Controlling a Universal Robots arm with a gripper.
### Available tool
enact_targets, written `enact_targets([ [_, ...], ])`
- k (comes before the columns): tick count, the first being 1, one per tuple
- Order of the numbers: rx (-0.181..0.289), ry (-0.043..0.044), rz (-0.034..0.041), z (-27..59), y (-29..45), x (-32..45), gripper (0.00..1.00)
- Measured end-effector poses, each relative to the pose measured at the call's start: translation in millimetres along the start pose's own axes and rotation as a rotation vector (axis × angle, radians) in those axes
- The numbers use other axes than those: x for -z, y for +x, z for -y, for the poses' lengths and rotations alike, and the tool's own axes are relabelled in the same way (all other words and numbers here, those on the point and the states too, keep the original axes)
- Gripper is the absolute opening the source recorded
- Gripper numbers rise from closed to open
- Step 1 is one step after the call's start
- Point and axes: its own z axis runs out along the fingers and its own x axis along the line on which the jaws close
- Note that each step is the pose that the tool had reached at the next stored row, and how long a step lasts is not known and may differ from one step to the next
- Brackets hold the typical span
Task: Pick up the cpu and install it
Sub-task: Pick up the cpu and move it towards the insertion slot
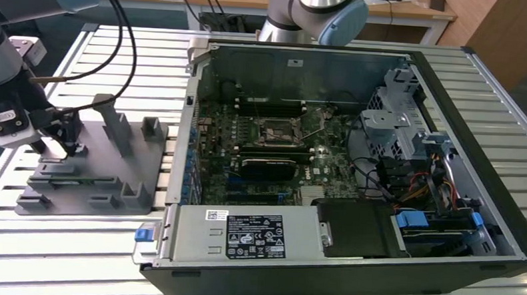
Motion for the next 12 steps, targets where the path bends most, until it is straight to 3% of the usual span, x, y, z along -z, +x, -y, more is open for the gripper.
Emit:
enact_targets([
  [12, 0.000, -0.0003, 0.0000, -0.7, 0.1, 13.3, 0.54],
])
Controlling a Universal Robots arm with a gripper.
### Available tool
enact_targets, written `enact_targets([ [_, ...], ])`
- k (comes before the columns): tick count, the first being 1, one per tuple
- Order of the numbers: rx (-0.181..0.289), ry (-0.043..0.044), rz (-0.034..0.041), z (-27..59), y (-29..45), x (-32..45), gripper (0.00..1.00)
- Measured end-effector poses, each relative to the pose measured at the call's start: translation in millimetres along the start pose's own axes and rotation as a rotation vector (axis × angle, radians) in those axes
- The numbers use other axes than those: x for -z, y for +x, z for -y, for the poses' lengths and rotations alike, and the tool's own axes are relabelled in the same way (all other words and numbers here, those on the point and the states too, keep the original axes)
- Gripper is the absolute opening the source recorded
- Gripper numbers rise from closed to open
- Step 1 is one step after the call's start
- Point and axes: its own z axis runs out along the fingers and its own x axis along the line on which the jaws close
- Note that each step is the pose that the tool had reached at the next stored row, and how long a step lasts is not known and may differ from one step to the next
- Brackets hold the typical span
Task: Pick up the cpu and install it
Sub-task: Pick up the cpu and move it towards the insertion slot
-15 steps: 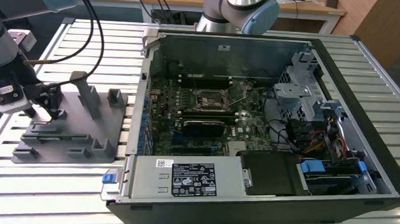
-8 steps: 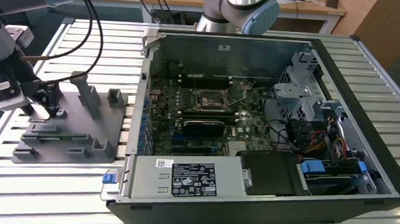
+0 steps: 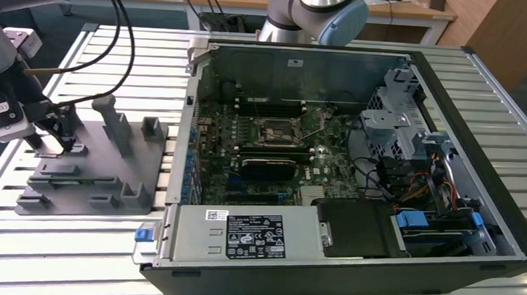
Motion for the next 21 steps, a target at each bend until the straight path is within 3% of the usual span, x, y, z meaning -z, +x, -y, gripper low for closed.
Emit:
enact_targets([
  [21, 0.000, 0.0000, 0.0000, -4.1, 0.2, 17.7, 0.54],
])
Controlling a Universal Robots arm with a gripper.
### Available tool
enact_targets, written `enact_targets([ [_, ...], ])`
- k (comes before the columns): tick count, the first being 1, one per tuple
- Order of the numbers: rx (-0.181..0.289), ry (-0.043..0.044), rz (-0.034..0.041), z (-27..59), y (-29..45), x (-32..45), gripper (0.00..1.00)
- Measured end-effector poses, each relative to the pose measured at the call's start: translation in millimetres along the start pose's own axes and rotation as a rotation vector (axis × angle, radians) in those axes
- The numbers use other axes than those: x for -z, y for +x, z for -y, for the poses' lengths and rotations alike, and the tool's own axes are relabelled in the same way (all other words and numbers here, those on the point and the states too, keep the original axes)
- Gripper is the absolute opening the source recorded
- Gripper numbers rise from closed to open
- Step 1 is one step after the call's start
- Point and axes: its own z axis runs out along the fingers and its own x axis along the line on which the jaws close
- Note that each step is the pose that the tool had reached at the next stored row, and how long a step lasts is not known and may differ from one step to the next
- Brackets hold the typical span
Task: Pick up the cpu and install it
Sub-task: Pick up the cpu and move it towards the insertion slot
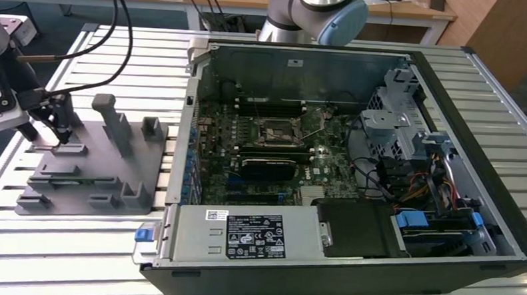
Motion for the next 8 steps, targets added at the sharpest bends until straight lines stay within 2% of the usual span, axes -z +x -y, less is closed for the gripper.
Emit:
enact_targets([
  [8, 0.000, 0.0000, 0.0001, -0.9, 0.0, 8.3, 0.54],
])
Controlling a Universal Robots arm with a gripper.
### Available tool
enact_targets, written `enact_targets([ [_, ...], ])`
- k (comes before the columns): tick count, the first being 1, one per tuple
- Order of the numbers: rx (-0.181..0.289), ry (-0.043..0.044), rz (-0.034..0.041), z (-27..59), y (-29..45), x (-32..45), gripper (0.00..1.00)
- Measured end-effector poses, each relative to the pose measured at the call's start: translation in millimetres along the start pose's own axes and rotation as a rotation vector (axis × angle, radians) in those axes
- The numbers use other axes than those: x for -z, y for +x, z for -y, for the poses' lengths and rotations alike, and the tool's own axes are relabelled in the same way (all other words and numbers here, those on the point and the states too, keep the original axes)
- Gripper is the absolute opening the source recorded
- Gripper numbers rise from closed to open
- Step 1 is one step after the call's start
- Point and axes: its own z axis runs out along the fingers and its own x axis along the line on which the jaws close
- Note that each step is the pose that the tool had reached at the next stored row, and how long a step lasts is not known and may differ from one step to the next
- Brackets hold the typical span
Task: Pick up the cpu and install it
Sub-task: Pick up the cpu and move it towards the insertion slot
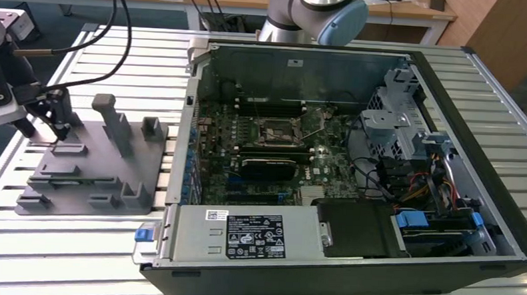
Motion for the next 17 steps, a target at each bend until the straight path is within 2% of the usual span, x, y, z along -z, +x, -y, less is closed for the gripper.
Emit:
enact_targets([
  [17, 0.000, 0.0000, 0.0000, -3.3, 0.1, 27.1, 0.54],
])
